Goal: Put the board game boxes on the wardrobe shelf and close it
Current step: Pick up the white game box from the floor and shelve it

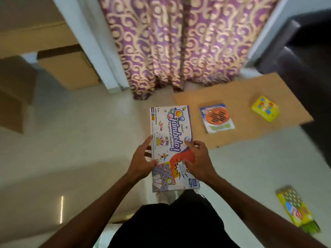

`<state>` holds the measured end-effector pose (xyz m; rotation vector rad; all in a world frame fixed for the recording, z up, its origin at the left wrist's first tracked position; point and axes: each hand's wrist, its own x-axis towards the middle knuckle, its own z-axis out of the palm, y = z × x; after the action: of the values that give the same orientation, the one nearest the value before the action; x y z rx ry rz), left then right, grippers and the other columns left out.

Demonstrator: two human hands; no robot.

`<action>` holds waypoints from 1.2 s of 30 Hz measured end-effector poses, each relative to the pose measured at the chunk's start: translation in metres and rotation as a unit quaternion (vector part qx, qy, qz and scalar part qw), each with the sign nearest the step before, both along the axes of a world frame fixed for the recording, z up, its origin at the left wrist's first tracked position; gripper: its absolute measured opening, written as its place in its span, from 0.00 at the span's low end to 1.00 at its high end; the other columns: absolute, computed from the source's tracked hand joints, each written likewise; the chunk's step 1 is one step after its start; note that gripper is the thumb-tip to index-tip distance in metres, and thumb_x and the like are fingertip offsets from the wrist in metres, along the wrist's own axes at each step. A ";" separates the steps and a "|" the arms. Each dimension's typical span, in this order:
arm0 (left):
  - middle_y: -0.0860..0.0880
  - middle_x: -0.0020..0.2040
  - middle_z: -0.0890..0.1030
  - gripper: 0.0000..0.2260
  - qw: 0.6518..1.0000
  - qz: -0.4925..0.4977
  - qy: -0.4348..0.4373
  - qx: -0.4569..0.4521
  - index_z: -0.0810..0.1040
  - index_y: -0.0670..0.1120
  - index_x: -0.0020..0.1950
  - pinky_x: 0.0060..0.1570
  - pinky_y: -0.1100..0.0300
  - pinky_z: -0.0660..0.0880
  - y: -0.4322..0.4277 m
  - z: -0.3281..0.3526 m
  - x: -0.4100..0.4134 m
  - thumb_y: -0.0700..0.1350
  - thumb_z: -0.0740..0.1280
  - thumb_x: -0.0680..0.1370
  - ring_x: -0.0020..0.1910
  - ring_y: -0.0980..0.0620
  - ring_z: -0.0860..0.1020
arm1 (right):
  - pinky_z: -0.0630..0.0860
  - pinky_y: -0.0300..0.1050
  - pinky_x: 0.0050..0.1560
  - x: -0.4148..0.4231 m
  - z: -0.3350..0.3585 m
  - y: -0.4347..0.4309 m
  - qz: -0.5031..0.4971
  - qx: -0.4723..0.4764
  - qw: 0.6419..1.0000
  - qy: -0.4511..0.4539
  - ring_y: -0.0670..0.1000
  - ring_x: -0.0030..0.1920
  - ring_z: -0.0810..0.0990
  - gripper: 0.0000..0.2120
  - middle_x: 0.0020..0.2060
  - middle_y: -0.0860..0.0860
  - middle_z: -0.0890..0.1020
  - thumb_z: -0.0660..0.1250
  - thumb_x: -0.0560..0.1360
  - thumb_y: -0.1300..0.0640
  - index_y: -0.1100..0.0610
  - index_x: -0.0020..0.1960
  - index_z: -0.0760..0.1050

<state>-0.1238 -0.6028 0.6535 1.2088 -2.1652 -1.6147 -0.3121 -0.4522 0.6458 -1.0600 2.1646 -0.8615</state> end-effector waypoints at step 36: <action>0.49 0.56 0.77 0.38 0.755 0.656 0.003 -0.021 0.67 0.54 0.73 0.42 0.59 0.81 -0.420 0.011 0.608 0.38 0.77 0.67 0.51 0.48 0.79 | 0.74 0.42 0.63 0.611 0.014 -0.725 0.635 -0.016 0.772 0.011 0.49 0.64 0.67 0.34 0.63 0.52 0.64 0.72 0.71 0.58 0.50 0.74 0.63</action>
<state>0.4844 -1.0223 0.6642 1.9443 -0.7319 -0.8363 0.2985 -1.1775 0.6598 -2.0866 0.9342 -0.1890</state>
